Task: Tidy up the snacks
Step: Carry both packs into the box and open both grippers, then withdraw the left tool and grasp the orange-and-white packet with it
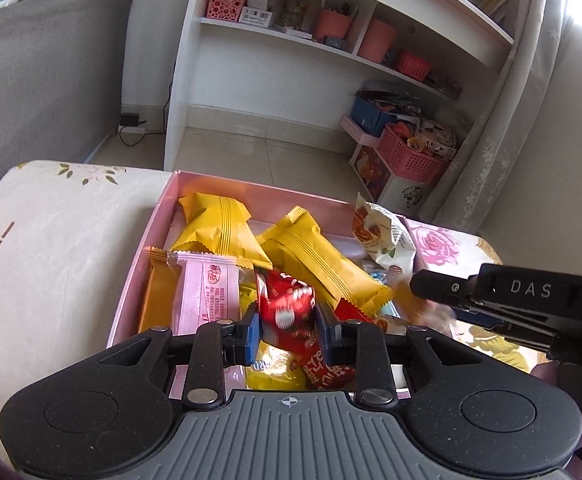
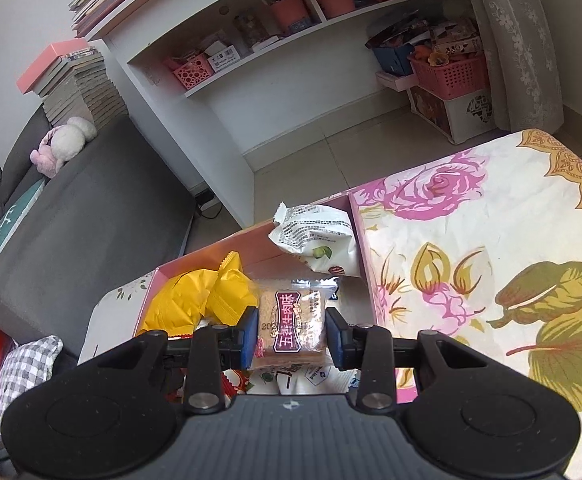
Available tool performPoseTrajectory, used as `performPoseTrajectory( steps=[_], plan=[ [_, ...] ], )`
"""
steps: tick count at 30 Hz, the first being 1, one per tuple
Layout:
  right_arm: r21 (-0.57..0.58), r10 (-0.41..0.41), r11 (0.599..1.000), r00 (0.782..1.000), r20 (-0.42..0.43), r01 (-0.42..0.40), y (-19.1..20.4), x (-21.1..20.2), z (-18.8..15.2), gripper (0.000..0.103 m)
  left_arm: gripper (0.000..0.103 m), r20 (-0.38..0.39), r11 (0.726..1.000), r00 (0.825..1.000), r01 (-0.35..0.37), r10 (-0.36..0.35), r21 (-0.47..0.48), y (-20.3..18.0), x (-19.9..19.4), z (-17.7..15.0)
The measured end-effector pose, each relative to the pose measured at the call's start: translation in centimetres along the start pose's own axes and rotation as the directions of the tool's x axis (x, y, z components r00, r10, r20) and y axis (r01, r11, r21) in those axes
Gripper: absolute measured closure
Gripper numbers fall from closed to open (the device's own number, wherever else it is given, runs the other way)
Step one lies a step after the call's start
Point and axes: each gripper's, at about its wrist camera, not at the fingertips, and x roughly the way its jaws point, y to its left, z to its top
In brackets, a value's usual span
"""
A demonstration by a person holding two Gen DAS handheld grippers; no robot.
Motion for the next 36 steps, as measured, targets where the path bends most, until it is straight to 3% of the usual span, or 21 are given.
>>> performPoseTrajectory(
  steps=[4, 5, 8, 12, 16, 24, 36],
  plan=[
    [0.007, 0.008, 1.000, 1.000, 0.012, -0.008, 0.2, 0.0, 0.0, 0.067, 0.075, 0.011, 0.999, 1.000, -0.006, 0.006, 0.044, -0.5, 0.0, 0.0],
    [0.007, 0.017, 1.000, 1.000, 0.011, -0.017, 0.2, 0.0, 0.0, 0.058, 0.073, 0.010, 0.999, 1.000, -0.006, 0.006, 0.052, -0.5, -0.1, -0.1],
    [0.014, 0.033, 0.999, 0.999, 0.014, -0.034, 0.3, -0.2, 0.1, 0.040, 0.055, 0.007, 0.998, 1.000, -0.006, 0.005, 0.065, -0.6, -0.1, -0.2],
    [0.015, 0.038, 0.999, 0.999, 0.023, -0.038, 0.3, -0.8, 0.2, 0.029, 0.032, 0.008, 0.997, 1.000, -0.008, 0.008, 0.081, -0.7, -0.6, -0.3],
    [0.017, 0.050, 0.999, 0.998, 0.030, -0.051, 0.3, -1.6, 0.4, 0.018, 0.022, 0.015, 0.994, 1.000, -0.002, 0.000, 0.105, -0.9, -1.3, -0.5],
    [-0.055, 0.058, 0.997, 0.997, 0.043, -0.056, 0.7, -3.7, 0.0, 0.010, 0.009, 0.012, 0.993, 1.000, 0.020, -0.021, 0.115, -1.3, -2.9, -0.9],
    [-0.189, 0.021, 0.982, 0.997, 0.073, -0.007, 0.6, -6.9, -1.6, 0.006, 0.005, -0.004, 0.979, 0.999, 0.051, -0.051, 0.195, -2.0, -5.9, -3.6]
  ],
)
